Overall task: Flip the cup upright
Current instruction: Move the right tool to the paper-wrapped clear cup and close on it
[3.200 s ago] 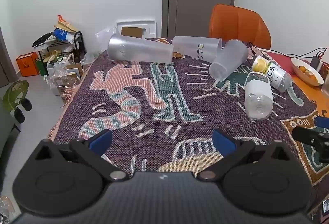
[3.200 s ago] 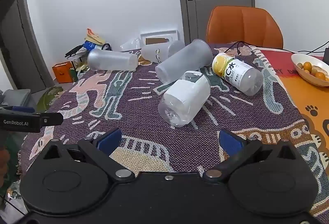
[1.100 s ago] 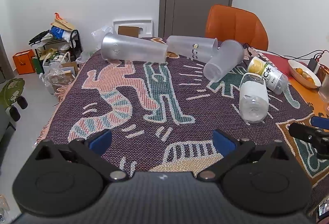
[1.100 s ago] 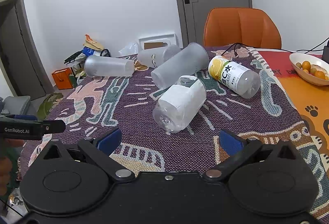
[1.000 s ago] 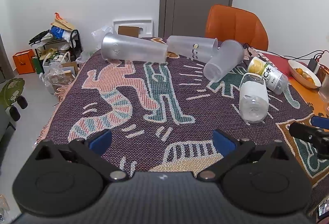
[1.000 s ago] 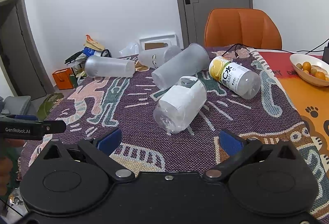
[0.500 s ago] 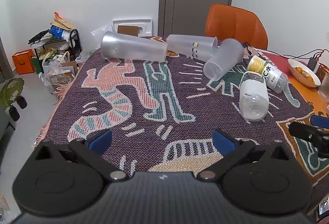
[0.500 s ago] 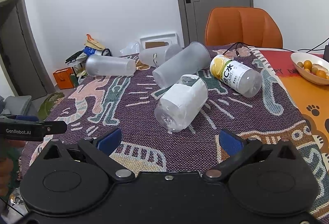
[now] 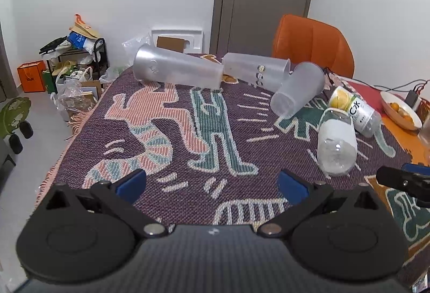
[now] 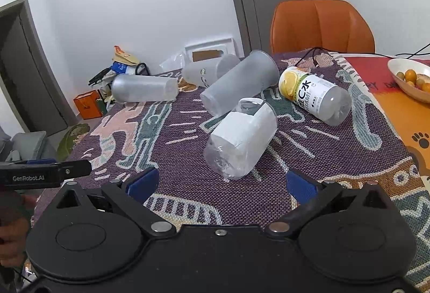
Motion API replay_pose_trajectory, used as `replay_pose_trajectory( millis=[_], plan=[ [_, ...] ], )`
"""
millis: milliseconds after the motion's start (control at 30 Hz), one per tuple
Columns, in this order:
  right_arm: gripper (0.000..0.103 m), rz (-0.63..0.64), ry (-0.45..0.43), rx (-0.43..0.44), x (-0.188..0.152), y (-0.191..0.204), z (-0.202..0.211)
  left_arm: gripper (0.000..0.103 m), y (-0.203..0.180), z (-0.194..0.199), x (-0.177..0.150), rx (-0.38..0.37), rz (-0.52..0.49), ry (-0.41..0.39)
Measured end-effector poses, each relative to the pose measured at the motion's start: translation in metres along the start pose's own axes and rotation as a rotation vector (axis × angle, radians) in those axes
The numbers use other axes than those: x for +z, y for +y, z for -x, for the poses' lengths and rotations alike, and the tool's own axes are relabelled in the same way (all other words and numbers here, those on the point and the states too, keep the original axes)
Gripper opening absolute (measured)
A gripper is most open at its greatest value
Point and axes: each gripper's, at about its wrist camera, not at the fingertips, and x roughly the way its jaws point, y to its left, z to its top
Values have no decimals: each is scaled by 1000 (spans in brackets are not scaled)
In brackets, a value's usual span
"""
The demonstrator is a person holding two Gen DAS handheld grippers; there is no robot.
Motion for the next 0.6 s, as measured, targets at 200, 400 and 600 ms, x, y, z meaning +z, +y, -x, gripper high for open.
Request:
replay_pose_trajectory(
  millis=[200, 400, 600],
  plan=[
    [103, -28, 10, -2, 11, -9, -11, 103, 1, -14, 5, -20, 30, 3],
    [91, -105, 56, 3, 22, -22, -32, 103, 1, -30, 9, -13, 57, 2],
    [89, -151, 95, 19, 33, -27, -53, 103, 0, -52, 11, -11, 82, 28]
  ],
)
